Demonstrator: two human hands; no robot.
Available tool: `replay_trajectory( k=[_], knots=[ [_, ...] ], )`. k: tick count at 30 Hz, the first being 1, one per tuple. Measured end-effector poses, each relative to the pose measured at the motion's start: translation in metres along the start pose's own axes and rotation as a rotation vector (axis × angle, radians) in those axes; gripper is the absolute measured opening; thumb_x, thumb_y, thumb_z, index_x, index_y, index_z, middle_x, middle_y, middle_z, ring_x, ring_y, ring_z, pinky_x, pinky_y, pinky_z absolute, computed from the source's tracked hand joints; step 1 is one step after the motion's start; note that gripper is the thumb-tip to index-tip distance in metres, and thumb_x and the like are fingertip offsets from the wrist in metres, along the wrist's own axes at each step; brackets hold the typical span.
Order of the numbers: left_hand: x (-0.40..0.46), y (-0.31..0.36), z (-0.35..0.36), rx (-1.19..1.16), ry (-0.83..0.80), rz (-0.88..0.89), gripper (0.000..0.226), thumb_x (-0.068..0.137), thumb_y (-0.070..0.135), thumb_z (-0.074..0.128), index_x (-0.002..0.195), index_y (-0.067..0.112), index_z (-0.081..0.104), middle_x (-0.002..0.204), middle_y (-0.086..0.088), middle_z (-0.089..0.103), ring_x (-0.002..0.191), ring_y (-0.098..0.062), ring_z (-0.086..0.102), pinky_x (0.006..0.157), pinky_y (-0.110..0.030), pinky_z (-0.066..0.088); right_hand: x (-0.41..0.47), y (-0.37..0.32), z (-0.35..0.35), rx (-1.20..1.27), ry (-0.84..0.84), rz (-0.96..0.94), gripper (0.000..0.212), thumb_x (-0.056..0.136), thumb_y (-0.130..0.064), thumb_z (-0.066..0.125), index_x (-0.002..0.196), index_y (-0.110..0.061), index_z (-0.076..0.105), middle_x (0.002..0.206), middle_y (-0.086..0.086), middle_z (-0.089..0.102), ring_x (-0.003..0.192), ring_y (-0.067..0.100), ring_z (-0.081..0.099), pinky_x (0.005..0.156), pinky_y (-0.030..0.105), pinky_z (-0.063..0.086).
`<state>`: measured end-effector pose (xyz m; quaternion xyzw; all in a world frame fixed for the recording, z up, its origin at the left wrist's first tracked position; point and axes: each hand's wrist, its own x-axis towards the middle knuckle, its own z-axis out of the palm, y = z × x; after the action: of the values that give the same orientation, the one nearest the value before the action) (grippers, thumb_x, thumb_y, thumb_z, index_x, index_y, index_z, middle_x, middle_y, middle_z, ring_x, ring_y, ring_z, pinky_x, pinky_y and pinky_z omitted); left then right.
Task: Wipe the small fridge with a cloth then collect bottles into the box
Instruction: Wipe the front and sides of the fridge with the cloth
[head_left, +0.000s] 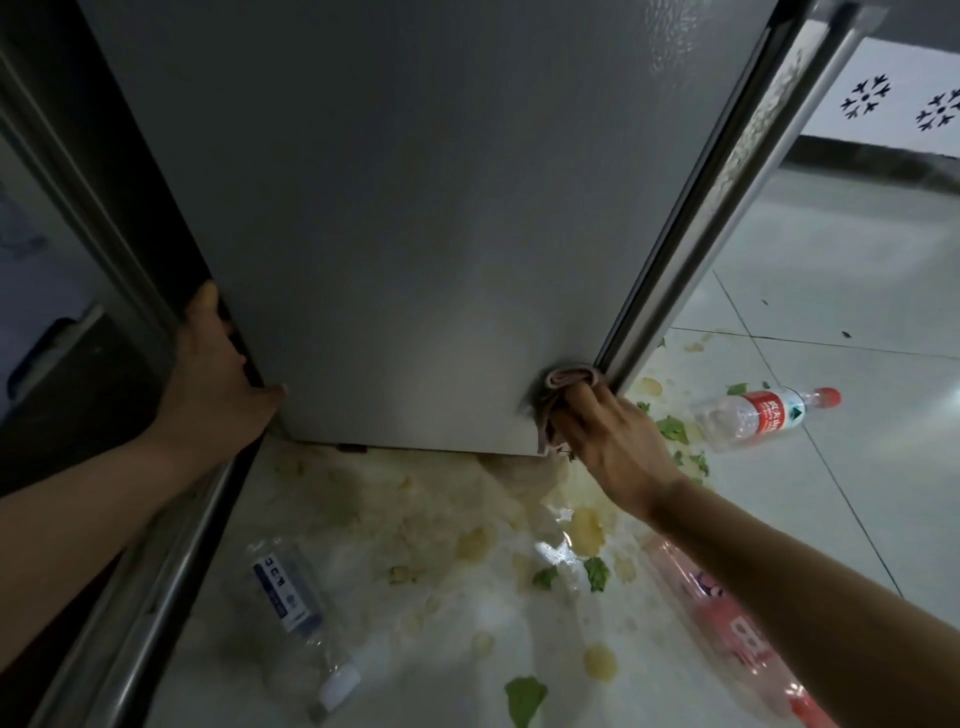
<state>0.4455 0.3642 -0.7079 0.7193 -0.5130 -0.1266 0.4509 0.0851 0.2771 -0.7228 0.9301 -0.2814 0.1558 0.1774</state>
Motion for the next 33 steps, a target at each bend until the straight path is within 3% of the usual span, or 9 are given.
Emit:
replay_trajectory(
  k=[4, 7, 9, 11, 13, 16, 25, 29, 33],
  knots=[
    [-0.002, 0.001, -0.006, 0.0, -0.048, 0.082, 0.099, 0.073, 0.013, 0.077, 0.142, 0.038, 0.011, 0.132, 0.018, 0.032, 0.108, 0.009, 0.039, 0.092, -0.027, 0.041, 0.019, 0.001, -0.019, 0.117, 0.295, 0.237, 0.018, 0.095, -0.005, 0.047, 0.109, -0.018, 0.049, 0.11, 0.01, 0.052, 0.088, 0.028, 0.057, 0.067, 0.038, 0.053],
    [-0.008, -0.007, 0.0, -0.068, -0.033, 0.026, 0.102, 0.073, 0.015, 0.076, 0.141, 0.048, 0.007, 0.131, 0.018, 0.036, 0.096, 0.022, 0.044, 0.082, -0.019, 0.042, 0.025, -0.011, -0.013, 0.066, 0.417, 0.335, 0.02, 0.098, -0.014, 0.044, 0.117, -0.01, 0.051, 0.124, 0.01, 0.039, 0.102, 0.023, 0.05, 0.08, 0.023, 0.05],
    [-0.009, -0.017, 0.005, -0.092, -0.006, -0.037, 0.105, 0.074, 0.014, 0.077, 0.145, 0.04, 0.004, 0.133, 0.013, 0.039, 0.103, 0.011, 0.047, 0.084, -0.022, 0.044, 0.026, -0.023, 0.011, 0.084, 0.477, 0.437, 0.022, 0.095, -0.016, 0.05, 0.116, -0.012, 0.051, 0.125, -0.011, 0.044, 0.105, 0.01, 0.052, 0.083, 0.018, 0.05],
    [-0.013, -0.022, 0.011, -0.087, -0.012, -0.038, 0.104, 0.074, 0.01, 0.076, 0.146, 0.034, 0.004, 0.138, 0.01, 0.039, 0.115, -0.005, 0.047, 0.092, -0.031, 0.044, 0.032, -0.045, 0.026, 0.088, 0.39, 0.391, 0.016, 0.096, -0.031, 0.05, 0.113, -0.032, 0.047, 0.112, -0.032, 0.046, 0.101, 0.002, 0.056, 0.082, 0.032, 0.054],
    [-0.016, -0.026, 0.016, -0.108, -0.012, -0.02, 0.103, 0.075, 0.005, 0.074, 0.146, 0.034, 0.005, 0.14, 0.01, 0.037, 0.119, -0.005, 0.044, 0.094, -0.029, 0.042, 0.039, -0.061, 0.044, 0.125, 0.272, 0.095, 0.024, 0.095, -0.024, 0.054, 0.114, -0.036, 0.047, 0.121, -0.013, 0.042, 0.097, 0.023, 0.058, 0.075, 0.042, 0.056],
    [-0.016, -0.031, 0.023, -0.156, 0.014, -0.013, 0.103, 0.075, -0.001, 0.071, 0.145, 0.036, 0.006, 0.134, 0.014, 0.036, 0.111, 0.007, 0.042, 0.085, -0.012, 0.037, 0.05, -0.067, 0.054, -0.08, 0.154, -0.228, 0.038, 0.082, -0.001, 0.064, 0.119, -0.009, 0.06, 0.127, 0.017, 0.036, 0.094, 0.03, 0.05, 0.071, 0.037, 0.056],
    [-0.018, -0.043, 0.016, -0.07, -0.021, -0.032, 0.103, 0.077, 0.014, 0.074, 0.142, 0.05, 0.003, 0.134, 0.012, 0.042, 0.113, -0.008, 0.05, 0.089, -0.034, 0.045, 0.091, -0.054, 0.012, -0.084, 0.48, 0.048, 0.031, 0.094, -0.007, 0.049, 0.126, -0.009, 0.047, 0.125, 0.016, 0.042, 0.086, 0.029, 0.044, 0.071, 0.037, 0.033],
    [-0.02, -0.044, 0.017, -0.035, -0.009, -0.027, 0.103, 0.078, 0.012, 0.072, 0.142, 0.052, 0.001, 0.137, 0.011, 0.041, 0.115, -0.007, 0.049, 0.09, -0.032, 0.044, 0.084, -0.078, 0.044, -0.215, 0.198, -0.223, 0.056, 0.081, -0.006, 0.055, 0.136, -0.012, 0.044, 0.135, 0.016, 0.033, 0.101, 0.032, 0.043, 0.08, 0.042, 0.047],
    [-0.02, -0.046, 0.013, -0.052, -0.057, -0.025, 0.103, 0.079, 0.01, 0.071, 0.142, 0.051, 0.001, 0.14, 0.007, 0.039, 0.117, -0.006, 0.048, 0.094, -0.031, 0.042, 0.091, -0.097, 0.049, -0.336, -0.085, -0.433, 0.057, 0.075, -0.016, 0.065, 0.131, -0.02, 0.056, 0.134, 0.005, 0.052, 0.1, 0.021, 0.057, 0.087, 0.033, 0.048]
  ],
)
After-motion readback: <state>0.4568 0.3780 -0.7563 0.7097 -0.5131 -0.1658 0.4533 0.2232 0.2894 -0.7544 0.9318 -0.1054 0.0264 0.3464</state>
